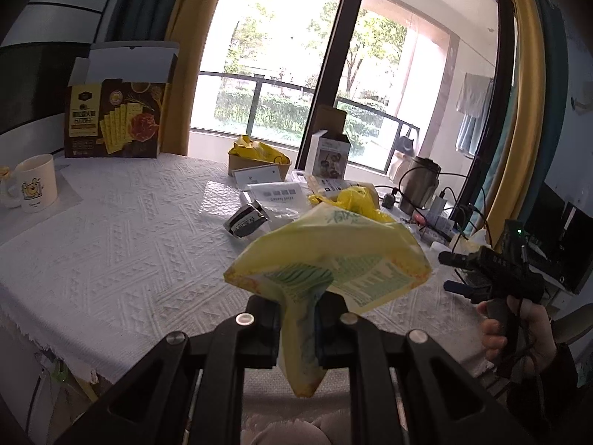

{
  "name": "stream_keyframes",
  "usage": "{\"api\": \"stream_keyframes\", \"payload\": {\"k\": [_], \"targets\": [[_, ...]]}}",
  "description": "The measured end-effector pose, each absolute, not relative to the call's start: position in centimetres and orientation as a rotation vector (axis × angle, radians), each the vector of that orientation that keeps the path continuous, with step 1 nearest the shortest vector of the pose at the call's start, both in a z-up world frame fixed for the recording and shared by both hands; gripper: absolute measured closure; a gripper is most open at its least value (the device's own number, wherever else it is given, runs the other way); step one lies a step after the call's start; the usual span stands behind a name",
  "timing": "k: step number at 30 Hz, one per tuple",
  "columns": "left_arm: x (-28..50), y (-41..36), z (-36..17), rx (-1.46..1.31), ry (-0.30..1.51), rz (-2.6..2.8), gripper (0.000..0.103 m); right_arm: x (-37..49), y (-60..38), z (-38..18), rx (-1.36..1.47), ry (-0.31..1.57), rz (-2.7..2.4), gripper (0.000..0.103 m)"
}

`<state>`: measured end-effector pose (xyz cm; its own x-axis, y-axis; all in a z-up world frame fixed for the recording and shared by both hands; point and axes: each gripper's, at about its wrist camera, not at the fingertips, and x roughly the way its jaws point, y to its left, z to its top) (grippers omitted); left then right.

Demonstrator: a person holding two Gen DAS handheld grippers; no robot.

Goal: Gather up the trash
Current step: 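Lift the snack packet with the left gripper while the right gripper grasps the clear plastic bag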

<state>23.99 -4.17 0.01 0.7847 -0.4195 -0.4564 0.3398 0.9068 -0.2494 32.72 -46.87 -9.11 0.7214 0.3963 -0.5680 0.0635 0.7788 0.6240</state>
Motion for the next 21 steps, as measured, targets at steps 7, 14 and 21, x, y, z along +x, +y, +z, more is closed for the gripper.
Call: {"api": "stream_keyframes", "payload": {"k": [7,14,21], "targets": [[23.3,-3.3,0.0,-0.172,0.521,-0.406,0.09,33.0,-47.8,-7.6,0.637,0.72,0.068,0.003],[23.5,-2.5,-0.7,-0.18,0.529,-0.372,0.09,35.0,-46.7,-9.7,0.595,0.802,0.014,0.089],[21.6,-1.5,-0.1,-0.183,0.505,-0.368,0.09,33.0,-44.7,-7.0,0.468,0.695,0.073,0.101]]}}
